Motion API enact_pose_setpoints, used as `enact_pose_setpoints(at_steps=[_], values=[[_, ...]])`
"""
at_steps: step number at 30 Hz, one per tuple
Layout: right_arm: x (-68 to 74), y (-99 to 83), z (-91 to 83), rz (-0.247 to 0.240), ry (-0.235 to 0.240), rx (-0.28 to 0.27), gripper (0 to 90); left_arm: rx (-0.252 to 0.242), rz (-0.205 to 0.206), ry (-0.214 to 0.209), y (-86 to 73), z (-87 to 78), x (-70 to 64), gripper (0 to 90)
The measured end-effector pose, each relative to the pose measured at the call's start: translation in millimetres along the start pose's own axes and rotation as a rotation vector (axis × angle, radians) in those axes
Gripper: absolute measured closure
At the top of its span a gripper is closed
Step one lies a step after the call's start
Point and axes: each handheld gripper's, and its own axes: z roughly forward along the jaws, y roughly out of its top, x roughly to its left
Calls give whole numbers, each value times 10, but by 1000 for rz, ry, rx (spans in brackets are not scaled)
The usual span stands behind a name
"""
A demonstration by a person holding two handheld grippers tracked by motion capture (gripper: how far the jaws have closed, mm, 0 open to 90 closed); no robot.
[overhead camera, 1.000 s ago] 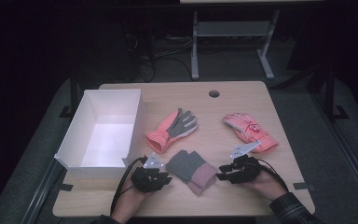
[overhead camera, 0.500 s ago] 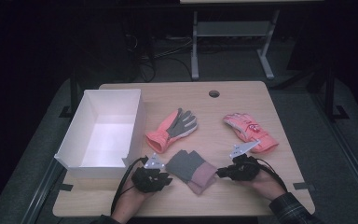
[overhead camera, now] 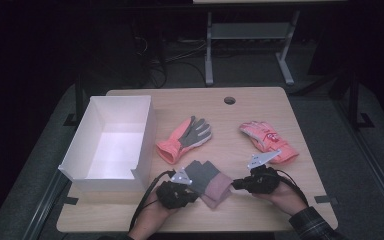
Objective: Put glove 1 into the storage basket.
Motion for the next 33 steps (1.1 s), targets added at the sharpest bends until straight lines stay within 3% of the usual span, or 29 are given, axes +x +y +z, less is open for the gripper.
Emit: enact_pose_setpoints(at_steps=[5,12,15,17,20,22,25,26,29,33], values=[[0,-2,-2,0,5,3,883,36,58,-23,55,130,-109,898],[128,-12,7,-17,42,12,883,25,46,-25,52,146,-109,898],[170,-12,56,-37,24,36,874,21,43,-19,45,139,-108,898],[169,-24,89,-53,16,65,840,23,33,-22,30,114,-97,898],[172,-25,40,-53,33,42,714,9,5,-16,-13,11,-68,897],[153,-22,-16,-44,27,5,722,1,-16,3,-52,-90,-40,897],[78,-20,-73,-15,-28,-32,863,2,-59,62,-95,-206,42,897],[52,-19,-63,-5,-46,-28,900,7,-72,79,-101,-228,83,897],[-5,-23,22,-7,-62,0,900,20,-98,135,-97,-220,187,898],[18,6,132,-26,-67,21,900,23,-110,146,-26,-163,260,898]])
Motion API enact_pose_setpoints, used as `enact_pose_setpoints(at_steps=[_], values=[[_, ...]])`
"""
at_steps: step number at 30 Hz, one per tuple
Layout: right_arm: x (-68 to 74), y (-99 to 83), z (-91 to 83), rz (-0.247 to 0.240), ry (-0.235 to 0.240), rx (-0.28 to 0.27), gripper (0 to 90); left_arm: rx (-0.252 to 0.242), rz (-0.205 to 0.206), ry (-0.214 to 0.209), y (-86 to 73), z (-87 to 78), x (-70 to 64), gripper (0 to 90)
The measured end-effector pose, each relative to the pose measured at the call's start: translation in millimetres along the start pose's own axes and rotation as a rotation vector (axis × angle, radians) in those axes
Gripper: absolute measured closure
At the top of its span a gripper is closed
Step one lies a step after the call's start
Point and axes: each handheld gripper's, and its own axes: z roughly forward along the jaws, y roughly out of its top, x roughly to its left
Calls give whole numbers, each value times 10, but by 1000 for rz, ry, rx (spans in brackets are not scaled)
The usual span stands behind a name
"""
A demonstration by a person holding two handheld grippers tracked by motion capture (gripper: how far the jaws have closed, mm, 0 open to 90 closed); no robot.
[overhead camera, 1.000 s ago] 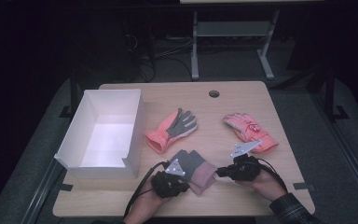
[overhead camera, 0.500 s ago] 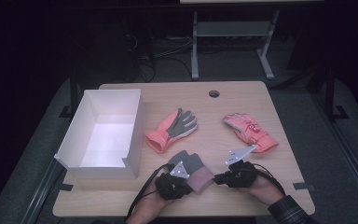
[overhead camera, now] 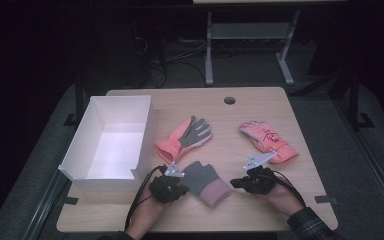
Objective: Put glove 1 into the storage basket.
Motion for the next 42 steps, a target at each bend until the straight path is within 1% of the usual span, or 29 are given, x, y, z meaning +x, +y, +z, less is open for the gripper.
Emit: enact_pose_setpoints(at_steps=[2,3,5,6,7,9,11,13,15,16,18,20,22,23,24,25,26,29,32,33,34,35,36,37,38,39,40,41,42], values=[[26,16,38,-8,4,13,900,1,13,9,52,41,26,898],[40,20,63,-13,11,23,900,3,11,10,63,53,32,897],[55,16,97,-27,10,39,900,1,11,9,88,76,65,897],[71,13,114,-24,21,44,900,-5,6,10,100,85,78,897],[77,11,124,-35,19,46,900,-1,8,9,113,88,95,897],[91,10,129,-44,25,50,900,2,27,7,147,94,141,897],[111,10,131,-45,33,52,900,-1,16,1,182,112,161,897],[138,5,139,-41,49,50,900,-4,22,-5,224,131,182,897],[160,-4,147,-53,51,52,900,-7,25,-8,257,155,194,897],[171,-8,149,-55,52,52,900,-10,24,-10,280,171,197,897],[206,-17,151,-44,61,48,900,-7,39,-16,323,198,218,897],[227,-25,159,-59,63,45,900,-14,41,-27,366,230,231,897],[268,-32,167,-55,64,38,900,-15,52,-29,411,256,238,897],[279,-33,169,-66,62,37,900,-20,52,-35,433,271,240,897],[296,-33,169,-65,62,35,900,-32,40,-41,452,291,234,897],[312,-33,175,-64,63,32,900,-35,45,-44,472,305,238,897],[326,-31,181,-68,63,32,900,-31,52,-47,493,317,244,897],[393,-16,209,-61,71,21,900,-34,57,-59,547,352,253,898],[457,2,245,-70,76,14,900,-32,68,-75,606,388,267,898],[485,13,267,-73,79,11,900,-39,55,-77,615,401,258,897],[504,22,276,-70,81,11,900,-37,64,-79,629,411,263,898],[524,33,295,-72,84,10,900,-51,53,-85,642,428,255,898],[545,46,323,-83,86,7,900,-43,61,-93,654,429,264,898],[570,59,343,-82,91,7,900,-49,61,-97,663,439,261,897],[583,69,364,-94,92,5,900,-38,76,-101,674,437,268,897],[609,82,381,-87,99,4,900,-26,90,-104,685,433,277,897],[619,93,398,-99,97,6,900,-37,86,-110,692,443,269,897],[643,110,419,-93,106,3,900,-30,99,-113,699,440,274,897],[650,119,433,-97,107,2,900,-31,93,-117,705,443,265,897]])
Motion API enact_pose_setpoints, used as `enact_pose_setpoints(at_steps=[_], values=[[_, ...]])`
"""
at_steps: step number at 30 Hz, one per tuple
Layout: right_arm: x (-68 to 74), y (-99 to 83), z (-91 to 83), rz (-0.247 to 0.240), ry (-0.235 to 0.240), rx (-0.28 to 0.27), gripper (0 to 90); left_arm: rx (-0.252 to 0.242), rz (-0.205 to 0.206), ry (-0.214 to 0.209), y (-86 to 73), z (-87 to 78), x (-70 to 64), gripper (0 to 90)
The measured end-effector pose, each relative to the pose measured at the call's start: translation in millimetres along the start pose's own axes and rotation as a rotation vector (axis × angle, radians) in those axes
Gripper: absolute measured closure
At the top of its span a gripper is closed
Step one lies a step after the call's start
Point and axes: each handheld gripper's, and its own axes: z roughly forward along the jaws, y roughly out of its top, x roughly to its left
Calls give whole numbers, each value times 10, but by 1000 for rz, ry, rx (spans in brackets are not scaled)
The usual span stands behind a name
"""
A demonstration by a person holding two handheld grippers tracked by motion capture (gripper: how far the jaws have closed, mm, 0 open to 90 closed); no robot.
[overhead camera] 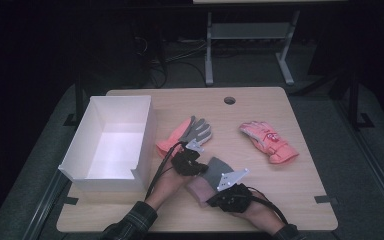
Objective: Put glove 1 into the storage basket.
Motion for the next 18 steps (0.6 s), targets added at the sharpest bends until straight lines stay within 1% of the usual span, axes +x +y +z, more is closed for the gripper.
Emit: enact_pose_setpoints(at_steps=[3,4,5,6,7,8,9,10,11,12,13,15,16,17,18], values=[[21,34,45,-5,9,5,900,-7,9,-1,11,11,-24,897],[19,37,48,-13,4,8,900,-6,16,-2,12,1,-24,894],[20,35,38,-14,2,9,900,-12,12,-8,15,-9,-25,869],[28,32,22,0,8,9,893,-23,2,-10,13,-31,-24,846],[11,15,-15,-3,10,4,861,-37,-4,-15,11,-48,-19,824],[-4,0,-53,4,11,-4,834,-51,-9,-26,12,-68,-13,795],[-16,-14,-93,11,9,-6,791,-55,-11,-29,12,-96,-5,757],[-22,-29,-135,16,-2,-5,771,-75,-23,-31,14,-110,-14,703],[-27,-44,-177,19,-16,-2,739,-79,-26,-33,15,-125,-21,646],[-34,-58,-208,19,-25,-2,715,-72,-15,-38,19,-157,-29,610],[-46,-90,-277,42,-28,-7,683,-74,-13,-43,19,-162,-37,543],[-65,-128,-356,65,-41,-12,640,-64,5,-41,15,-182,-77,440],[-78,-151,-396,75,-52,-12,616,-63,9,-40,10,-179,-99,401],[-96,-175,-432,82,-62,-13,598,-49,21,-43,7,-181,-111,361],[-110,-194,-470,94,-66,-20,560,-50,13,-47,1,-175,-136,321]])
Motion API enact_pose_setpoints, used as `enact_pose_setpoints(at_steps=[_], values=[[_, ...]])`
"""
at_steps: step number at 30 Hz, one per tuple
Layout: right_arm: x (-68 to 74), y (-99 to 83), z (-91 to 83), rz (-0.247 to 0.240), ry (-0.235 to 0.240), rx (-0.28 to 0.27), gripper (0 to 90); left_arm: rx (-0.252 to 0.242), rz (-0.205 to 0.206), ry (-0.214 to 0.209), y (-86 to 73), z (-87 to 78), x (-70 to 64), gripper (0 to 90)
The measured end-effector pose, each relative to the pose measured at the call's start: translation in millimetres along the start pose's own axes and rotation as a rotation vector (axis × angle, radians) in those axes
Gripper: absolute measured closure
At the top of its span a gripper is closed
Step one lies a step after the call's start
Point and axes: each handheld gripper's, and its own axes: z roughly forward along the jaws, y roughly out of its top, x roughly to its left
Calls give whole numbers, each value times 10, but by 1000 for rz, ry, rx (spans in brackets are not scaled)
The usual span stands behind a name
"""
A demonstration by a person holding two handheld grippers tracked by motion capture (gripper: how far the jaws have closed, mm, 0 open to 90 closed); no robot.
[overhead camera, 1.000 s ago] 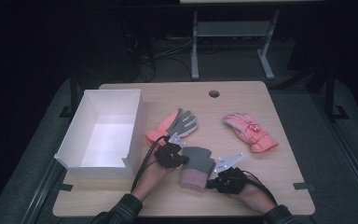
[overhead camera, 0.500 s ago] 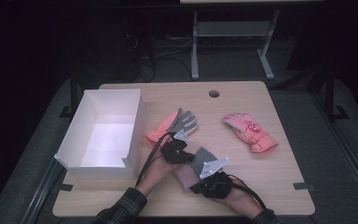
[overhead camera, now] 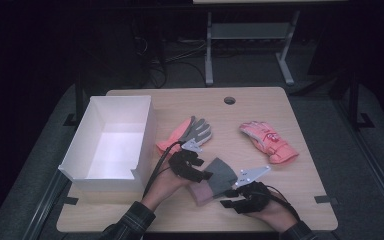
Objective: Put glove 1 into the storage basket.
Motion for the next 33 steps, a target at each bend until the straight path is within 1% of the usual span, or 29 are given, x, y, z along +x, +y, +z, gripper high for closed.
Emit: enact_pose_setpoints(at_steps=[1,2,3,5,6,7,8,9,10,11,12,13,14,15,17,19,20,21,22,23,27,30,33], values=[[-20,-19,-34,8,-10,-7,515,8,13,0,-3,1,-12,300],[-34,-39,-65,24,-27,-12,459,7,17,2,-6,12,-35,268],[-53,-62,-95,33,-44,-12,419,11,30,8,-8,23,-53,227],[-92,-120,-160,51,-82,-19,334,29,45,7,-12,49,-70,181],[-117,-150,-194,68,-102,-20,301,37,50,8,-15,65,-79,159],[-150,-193,-238,82,-130,-24,257,33,42,9,-17,83,-91,144],[-167,-219,-266,90,-147,-31,238,49,51,7,-17,95,-94,138],[-192,-252,-303,98,-166,-39,214,45,48,10,-24,123,-110,135],[-220,-289,-349,111,-190,-49,180,60,64,13,-26,128,-109,134],[-236,-313,-374,113,-201,-58,164,66,70,16,-32,145,-118,133],[-253,-343,-407,123,-214,-64,153,58,63,12,-41,171,-135,132],[-268,-371,-434,130,-232,-72,137,70,79,11,-45,181,-132,132],[-278,-392,-454,133,-249,-76,137,73,70,15,-57,212,-150,131],[-291,-423,-481,149,-261,-81,134,88,82,19,-63,226,-150,130],[-323,-467,-520,154,-279,-97,133,93,82,27,-74,259,-163,128],[-349,-488,-543,163,-279,-106,131,93,83,35,-78,278,-173,127],[-360,-491,-547,164,-287,-106,131,96,81,37,-81,287,-176,127],[-367,-490,-546,168,-289,-103,131,112,96,44,-86,295,-175,127],[-374,-489,-537,163,-291,-104,131,108,89,50,-100,315,-187,127],[-373,-487,-531,162,-291,-103,131,113,94,46,-110,322,-181,127],[-357,-470,-515,165,-287,-95,131,115,75,42,-120,329,-194,129],[-359,-473,-510,163,-285,-98,131,134,81,36,-119,333,-194,140],[-368,-474,-516,163,-289,-102,131,140,70,13,-123,333,-188,197]])
